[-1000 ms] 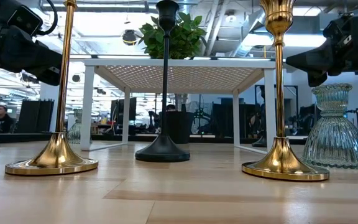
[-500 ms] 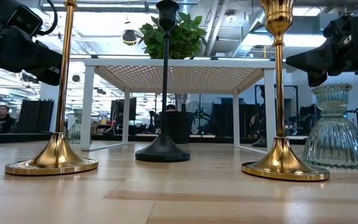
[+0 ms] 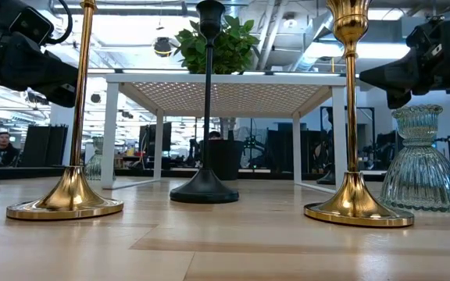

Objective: Pick & Place candle stick holders

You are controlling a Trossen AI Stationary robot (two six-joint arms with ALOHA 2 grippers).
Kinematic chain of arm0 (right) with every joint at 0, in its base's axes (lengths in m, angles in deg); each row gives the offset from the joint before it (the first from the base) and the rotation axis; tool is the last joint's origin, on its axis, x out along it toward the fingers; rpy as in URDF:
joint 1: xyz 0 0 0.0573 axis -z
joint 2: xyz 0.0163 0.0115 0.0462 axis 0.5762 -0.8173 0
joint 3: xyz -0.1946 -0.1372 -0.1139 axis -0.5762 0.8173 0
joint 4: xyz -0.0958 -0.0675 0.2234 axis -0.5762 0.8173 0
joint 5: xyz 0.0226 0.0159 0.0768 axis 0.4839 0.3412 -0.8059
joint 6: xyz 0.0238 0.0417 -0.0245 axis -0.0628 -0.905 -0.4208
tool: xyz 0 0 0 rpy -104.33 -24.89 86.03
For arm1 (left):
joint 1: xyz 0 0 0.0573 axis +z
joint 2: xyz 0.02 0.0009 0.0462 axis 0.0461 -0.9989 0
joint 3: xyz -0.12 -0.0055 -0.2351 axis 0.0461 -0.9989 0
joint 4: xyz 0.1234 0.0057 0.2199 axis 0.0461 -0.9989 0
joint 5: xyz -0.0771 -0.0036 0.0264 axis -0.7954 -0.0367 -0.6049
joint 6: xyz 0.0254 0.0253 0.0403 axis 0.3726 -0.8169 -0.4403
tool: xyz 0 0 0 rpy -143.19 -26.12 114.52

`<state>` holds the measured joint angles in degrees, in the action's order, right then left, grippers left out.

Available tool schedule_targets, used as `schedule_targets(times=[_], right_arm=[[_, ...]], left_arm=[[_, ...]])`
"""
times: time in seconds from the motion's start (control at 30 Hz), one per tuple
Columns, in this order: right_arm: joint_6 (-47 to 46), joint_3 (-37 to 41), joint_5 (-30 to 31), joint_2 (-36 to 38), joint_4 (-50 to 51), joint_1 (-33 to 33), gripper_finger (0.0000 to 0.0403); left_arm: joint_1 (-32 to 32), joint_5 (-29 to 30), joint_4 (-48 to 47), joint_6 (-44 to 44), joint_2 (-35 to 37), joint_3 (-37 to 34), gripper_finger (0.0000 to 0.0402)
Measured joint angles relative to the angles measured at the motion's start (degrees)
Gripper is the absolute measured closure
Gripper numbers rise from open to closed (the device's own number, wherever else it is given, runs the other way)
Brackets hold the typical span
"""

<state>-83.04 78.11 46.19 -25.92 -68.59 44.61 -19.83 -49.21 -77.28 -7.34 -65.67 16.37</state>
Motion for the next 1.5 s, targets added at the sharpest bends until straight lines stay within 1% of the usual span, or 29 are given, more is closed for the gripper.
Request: schedule_targets(times=[0.57, 0.63, 0.77, 1.07, 1.13, 1.2, 1.5], right_arm=[[0.00, -0.02, -0.01, 0.01, 0.00, -0.01, 0.0403], [-2.39, -0.01, -0.03, 0.01, 0.00, -0.04, 0.0403], [-15.04, -0.02, 0.01, -0.01, -0.02, -0.01, 0.0403], [-30.29, 0.00, -0.01, -0.01, -0.02, 0.03, 0.0403], [-31.35, 0.00, -0.01, 0.01, -0.02, 0.03, 0.0403], [-31.43, -0.02, -0.01, 0.01, -0.02, 0.03, 0.0403], [-31.52, -0.02, -0.01, 0.01, -0.02, 0.03, 0.0403]], left_arm=[[0.01, 0.00, 0.01, 0.00, 0.00, -0.01, 0.0394], [0.02, 0.00, 0.02, 0.15, 0.00, 0.00, 0.0394], [0.02, 0.00, 0.44, 5.67, 0.00, 0.00, 0.0394], [0.00, 0.02, 2.03, 25.89, 0.00, 0.00, 0.0394], [0.02, 0.02, 2.48, 30.02, 0.00, 0.00, 0.0394], [0.02, 0.00, 2.60, 32.22, 0.00, 0.00, 0.0394], [0.00, 0.00, 3.48, 32.81, 0.00, 0.00, 0.0394]])
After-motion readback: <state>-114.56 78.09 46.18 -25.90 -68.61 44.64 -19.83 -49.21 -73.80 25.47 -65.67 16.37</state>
